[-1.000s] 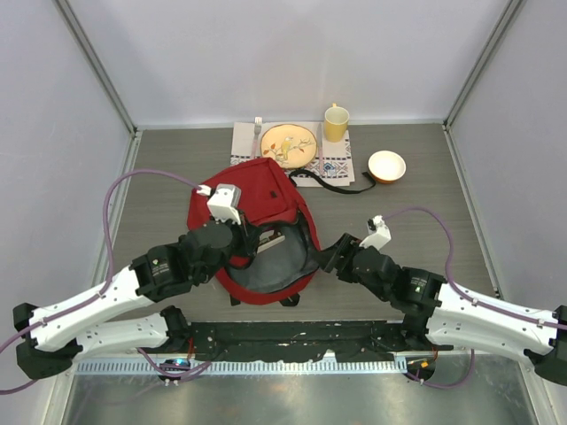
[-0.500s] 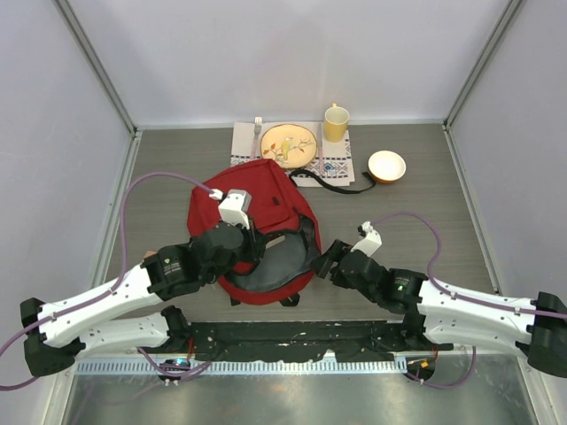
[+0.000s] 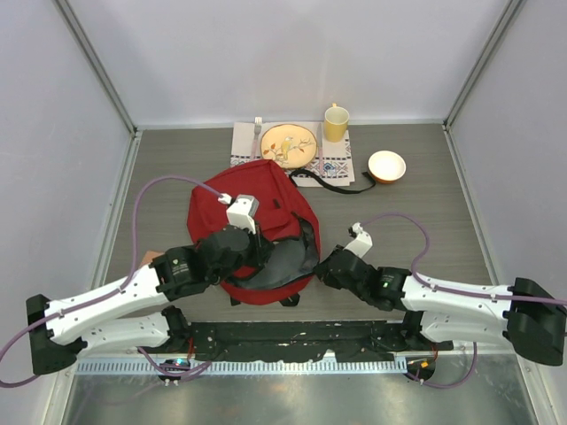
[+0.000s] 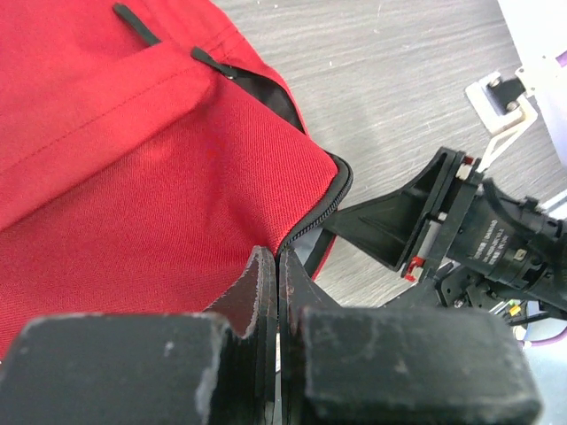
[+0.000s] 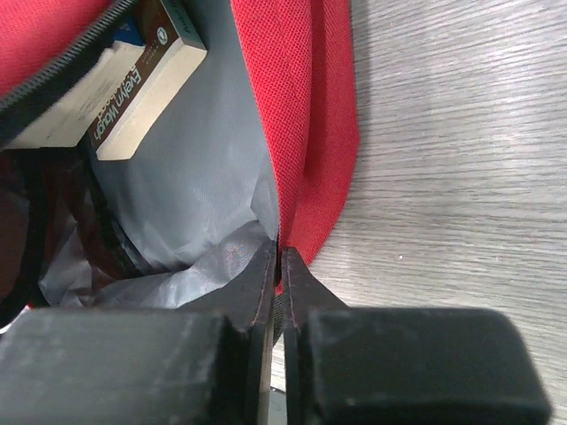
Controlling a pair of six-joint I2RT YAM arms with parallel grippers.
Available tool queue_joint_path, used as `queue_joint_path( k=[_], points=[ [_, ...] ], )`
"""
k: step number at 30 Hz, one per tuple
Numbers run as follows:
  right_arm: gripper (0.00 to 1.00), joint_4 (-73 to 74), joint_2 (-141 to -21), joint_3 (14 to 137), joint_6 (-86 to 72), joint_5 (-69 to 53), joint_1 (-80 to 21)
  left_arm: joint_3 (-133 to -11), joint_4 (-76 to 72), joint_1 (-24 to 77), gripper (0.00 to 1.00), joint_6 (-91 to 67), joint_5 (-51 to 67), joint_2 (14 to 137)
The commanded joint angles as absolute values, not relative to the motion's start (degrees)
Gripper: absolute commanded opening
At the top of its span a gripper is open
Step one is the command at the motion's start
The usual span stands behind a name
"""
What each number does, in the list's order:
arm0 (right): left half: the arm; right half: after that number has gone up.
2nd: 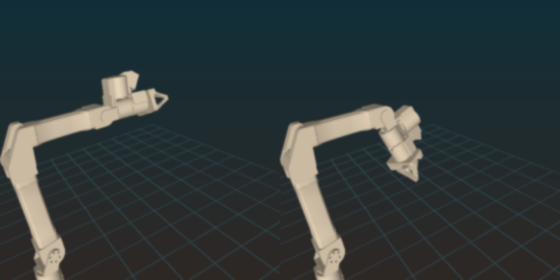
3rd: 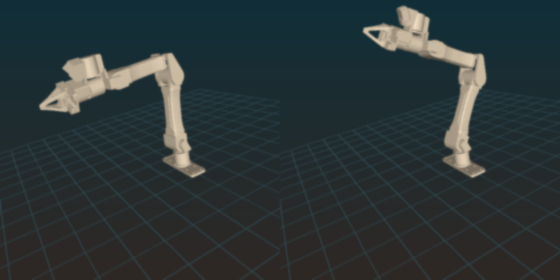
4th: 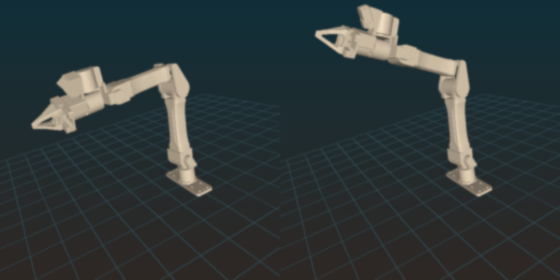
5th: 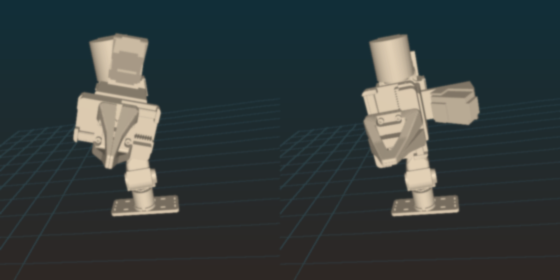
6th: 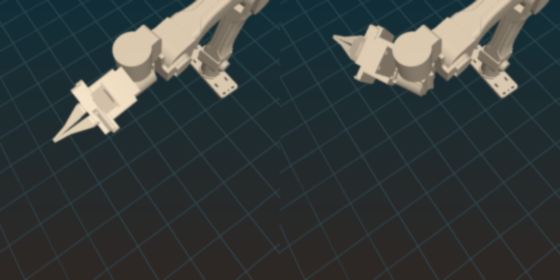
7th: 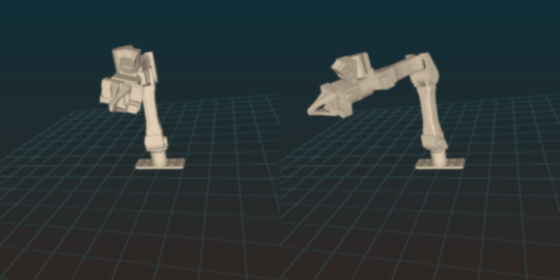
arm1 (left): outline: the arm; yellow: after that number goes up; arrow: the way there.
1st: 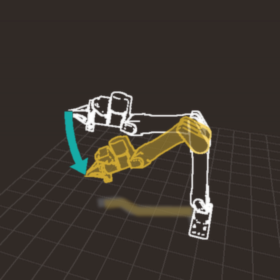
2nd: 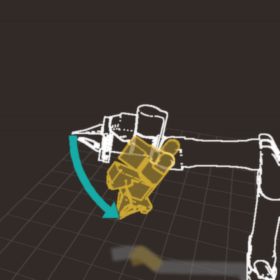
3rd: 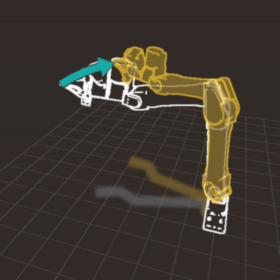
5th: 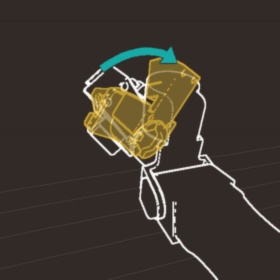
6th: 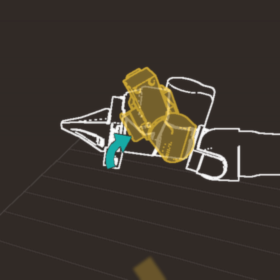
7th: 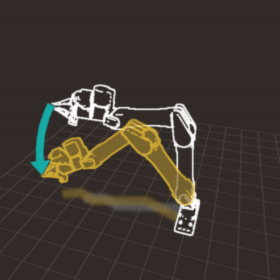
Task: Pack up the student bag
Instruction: Place the book in the student bag, then adjust the student bag at the center of the board.
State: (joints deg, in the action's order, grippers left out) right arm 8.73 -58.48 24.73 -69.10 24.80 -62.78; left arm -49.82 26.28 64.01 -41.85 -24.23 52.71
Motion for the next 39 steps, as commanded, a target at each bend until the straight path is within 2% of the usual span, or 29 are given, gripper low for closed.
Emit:
queue_joint_path(
  k=[1,2,10,13,14,16,17,19,20,22,23,24,29,34,38,39],
  points=[
    [0.04,8.78,-55.29,25.84,-69.00,27.68,-62.75,-48.34,22.41,63.90,0.00,-43.15,-22.06,53.00],
    [0.01,9.40,-54.50,25.84,-68.82,28.29,-62.75,-48.08,22.33,63.90,0.00,-43.07,-21.80,53.09],
    [0.01,15.20,-48.79,27.51,-67.50,29.44,-62.75,-47.02,20.05,63.90,0.02,-39.91,-13.81,56.95],
    [0.01,15.64,-48.25,27.69,-67.41,29.36,-62.75,-46.67,19.25,63.90,0.28,-39.64,-6.71,61.51],
    [0.01,15.82,-48.08,27.77,-67.33,29.36,-62.75,-46.93,20.38,64.07,0.44,-40.16,-5.98,63.00],
    [0.01,16.96,-48.16,28.04,-67.32,29.70,-62.75,-47.37,22.05,64.77,0.56,-40.69,-6.24,63.28],
    [0.01,17.48,-47.90,28.21,-67.24,29.79,-62.84,-47.37,22.93,65.04,0.66,-40.87,-6.76,62.76],
    [0.01,18.72,-47.46,28.21,-67.15,30.32,-62.75,-47.37,23.81,65.13,0.73,-41.66,-8.25,59.25],
    [0.01,19.16,-47.11,28.21,-66.89,31.19,-62.75,-47.37,24.34,65.13,0.81,-41.75,-10.61,57.50],
    [0.01,20.82,-45.88,28.39,-66.53,32.43,-62.67,-47.55,25.57,65.13,0.87,-42.27,-13.87,52.59],
    [0.01,21.53,-45.44,28.48,-66.19,33.82,-62.67,-47.72,27.66,65.13,0.94,-42.62,-18.59,50.99],
    [0.01,22.66,-44.83,28.91,-65.83,34.27,-62.58,-47.81,28.56,65.04,0.98,-43.06,-20.81,49.58],
    [0.01,24.87,-44.38,30.23,-64.25,35.42,-61.61,-45.71,33.30,65.04,1.00,-45.88,-27.77,42.72],
    [0.01,26.27,-46.05,31.81,-62.40,36.03,-60.91,-42.99,38.04,65.04,1.00,-53.14,-28.56,44.38],
    [0.01,32.15,-46.76,34.97,-58.81,38.23,-56.35,-39.91,40.34,65.04,1.00,-60.88,-31.99,43.78],
    [0.01,32.34,-46.50,35.33,-57.49,36.41,-52.51,-39.29,40.43,65.04,1.00,-61.60,-33.12,43.16]
  ],
)
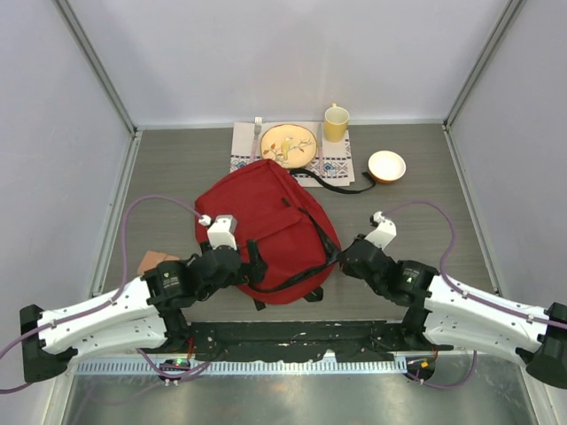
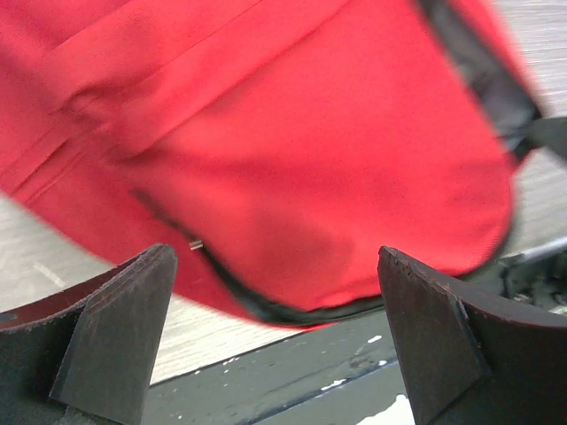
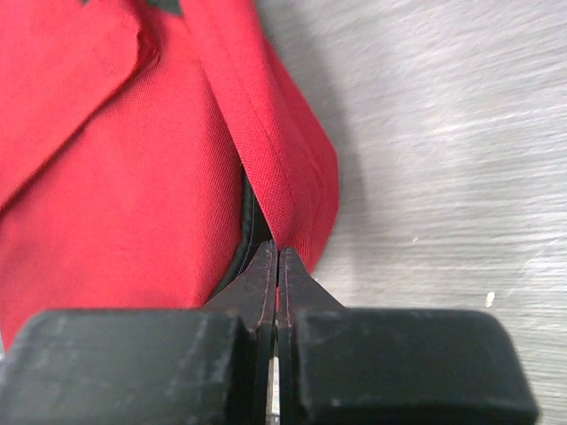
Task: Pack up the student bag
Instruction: Adjust the student bag at the center of the board.
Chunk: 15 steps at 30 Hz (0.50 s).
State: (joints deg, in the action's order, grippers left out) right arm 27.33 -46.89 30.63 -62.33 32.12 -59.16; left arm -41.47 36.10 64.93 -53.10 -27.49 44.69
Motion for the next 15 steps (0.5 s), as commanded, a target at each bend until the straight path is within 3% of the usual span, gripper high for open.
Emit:
queue_joint_path(
  k=[1,7,11,14,15],
  points=[
    [0.01,32.34,-46.23,35.51,-54.17,34.99,-49.86,-38.33,40.69,65.04,0.99,-62.39,-33.66,42.55],
    [0.01,28.83,-48.77,37.53,-42.29,22.34,-32.98,-35.52,39.30,65.04,1.00,-64.25,-36.73,37.36],
    [0.02,27.77,-53.78,39.72,-39.38,19.43,-30.67,-34.10,37.53,65.04,1.00,-64.77,-38.49,36.65],
    [0.21,25.76,-53.80,38.86,-39.81,13.31,-30.59,-33.14,35.60,65.04,1.00,-65.21,-39.46,37.09],
    [0.41,24.71,-51.61,38.06,-40.16,11.53,-30.67,-32.70,34.81,65.04,1.00,-65.56,-39.72,37.00]
  ],
)
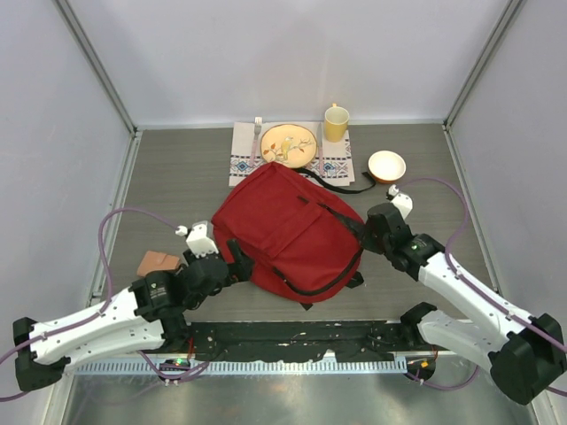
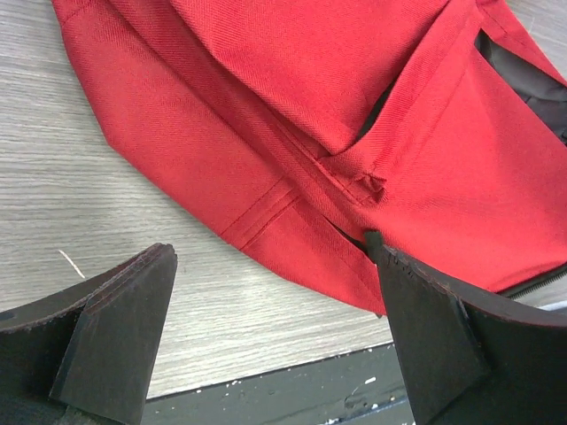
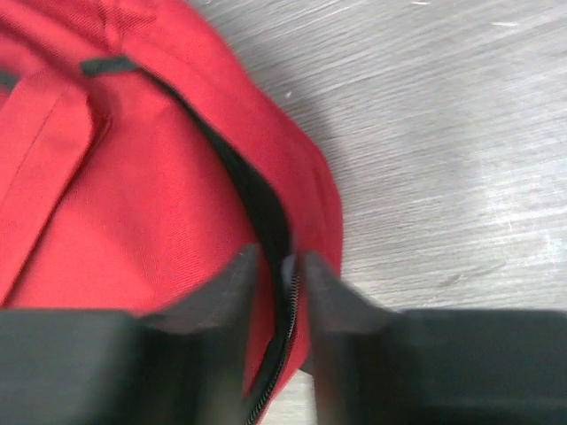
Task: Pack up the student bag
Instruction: Adjust the student bag at the center of the board.
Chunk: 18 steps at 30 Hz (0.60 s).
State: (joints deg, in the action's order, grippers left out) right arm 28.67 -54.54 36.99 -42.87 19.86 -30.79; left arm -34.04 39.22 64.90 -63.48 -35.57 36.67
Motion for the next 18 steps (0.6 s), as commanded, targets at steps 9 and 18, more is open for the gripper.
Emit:
queue_joint_path(
  k=[9,18],
  points=[
    [0.63,31.54,-36.57,36.56,-46.04,9.50,-30.67,-25.50,17.17,64.43,1.00,-71.10,-42.28,38.05],
    [0.63,30.77,-27.07,33.05,-53.87,1.06,-30.67,-18.73,2.23,59.69,0.85,-77.43,-40.00,44.47]
  ],
)
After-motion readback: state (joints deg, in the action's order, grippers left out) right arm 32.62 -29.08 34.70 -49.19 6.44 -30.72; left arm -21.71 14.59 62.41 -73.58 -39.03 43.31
